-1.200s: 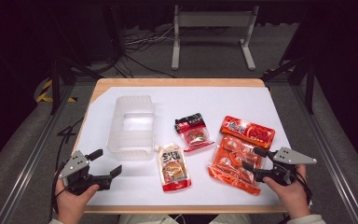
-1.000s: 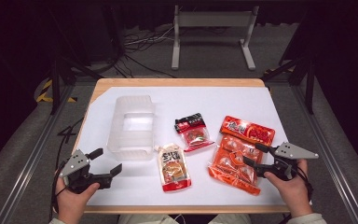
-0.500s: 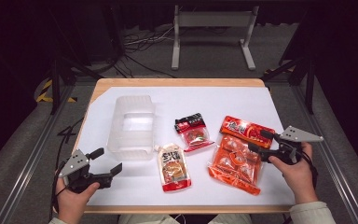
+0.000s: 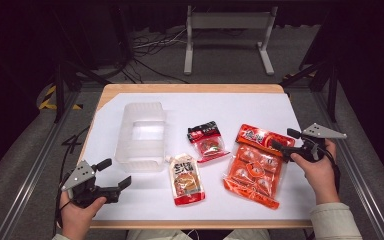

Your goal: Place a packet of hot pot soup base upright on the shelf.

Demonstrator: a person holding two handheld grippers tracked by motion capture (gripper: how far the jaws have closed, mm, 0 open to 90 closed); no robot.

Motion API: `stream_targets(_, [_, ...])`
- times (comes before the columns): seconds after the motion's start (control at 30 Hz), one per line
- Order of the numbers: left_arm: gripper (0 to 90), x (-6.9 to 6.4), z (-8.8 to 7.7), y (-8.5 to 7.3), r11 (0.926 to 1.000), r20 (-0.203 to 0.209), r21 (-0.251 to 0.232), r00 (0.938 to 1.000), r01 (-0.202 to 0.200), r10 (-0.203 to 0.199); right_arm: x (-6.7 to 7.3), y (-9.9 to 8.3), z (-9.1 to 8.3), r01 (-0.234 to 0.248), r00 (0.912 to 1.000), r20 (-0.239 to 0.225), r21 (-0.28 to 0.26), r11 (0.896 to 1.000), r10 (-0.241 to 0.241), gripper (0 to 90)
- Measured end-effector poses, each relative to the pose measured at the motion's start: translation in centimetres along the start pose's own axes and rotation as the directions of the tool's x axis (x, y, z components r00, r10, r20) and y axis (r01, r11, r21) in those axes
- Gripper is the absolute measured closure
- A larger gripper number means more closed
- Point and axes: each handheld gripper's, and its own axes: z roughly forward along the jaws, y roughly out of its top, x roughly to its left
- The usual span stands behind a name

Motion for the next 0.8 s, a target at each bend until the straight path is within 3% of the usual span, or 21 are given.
stream_targets(0.4, [8.9,-0.2,-0.5,0.1,0.9997,0.015,-0.023,0.9999,-0.007,0.008,-3.0,-1.6,1.5,-0.056,0.9917,0.12,0.062,0.997,0.048,13.5])
stream_targets(0.8, [8.4,-0.5,-0.6,0.3,0.9994,0.025,-0.029,0.9996,-0.016,0.017,-4.8,-3.2,2.1,-0.162,0.9809,0.127,0.119,0.98,0.147,10.6])
